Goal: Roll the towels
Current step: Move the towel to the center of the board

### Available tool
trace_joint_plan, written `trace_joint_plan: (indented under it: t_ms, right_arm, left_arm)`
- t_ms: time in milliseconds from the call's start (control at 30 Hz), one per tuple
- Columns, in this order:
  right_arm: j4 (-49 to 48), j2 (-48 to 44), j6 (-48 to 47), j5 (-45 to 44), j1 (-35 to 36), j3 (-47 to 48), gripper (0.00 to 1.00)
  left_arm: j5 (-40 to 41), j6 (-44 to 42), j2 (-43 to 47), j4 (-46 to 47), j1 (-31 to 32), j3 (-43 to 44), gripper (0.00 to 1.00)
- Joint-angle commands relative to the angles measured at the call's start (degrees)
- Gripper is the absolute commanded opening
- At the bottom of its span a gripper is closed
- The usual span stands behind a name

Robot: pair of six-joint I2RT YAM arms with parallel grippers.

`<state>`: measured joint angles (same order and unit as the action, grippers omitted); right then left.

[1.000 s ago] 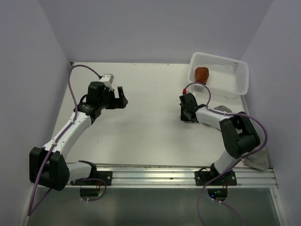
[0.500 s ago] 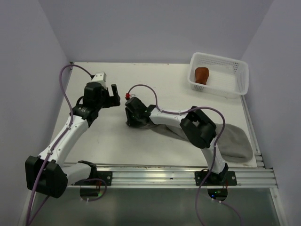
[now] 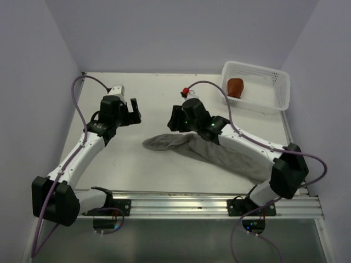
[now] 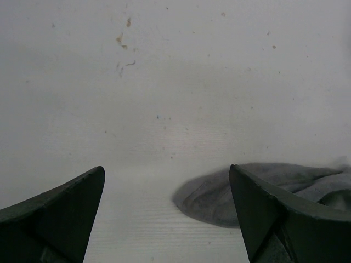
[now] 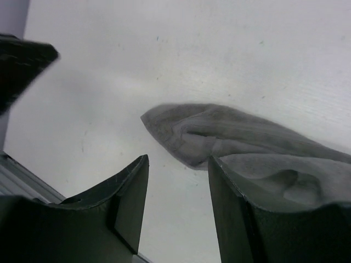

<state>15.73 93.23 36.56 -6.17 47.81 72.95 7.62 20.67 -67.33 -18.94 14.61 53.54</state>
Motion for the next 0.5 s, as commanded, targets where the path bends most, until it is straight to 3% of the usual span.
trace_joint_plan:
  t_ms: [0,233,467]
  right_arm:
    - [2.5,-10.0,0.2,-5.3,-2.2,-8.0,0.51]
    - [3.5,-29.3,1.3,-8.1,-6.8,-23.5,0.46]
    - [5.4,-35.7,0.1,-7.5,-7.4,-29.3,0.46]
  left_arm:
    - [-8.8,4.7,-3.8,0.1,-0.5,-0.7,0.99]
    - [-17.8,13.0,-1.9,5.5,-0.5,-13.1,0.93]
    - [-22.3,22.0,-1.0,14.8,-0.4,-24.0,0.88]
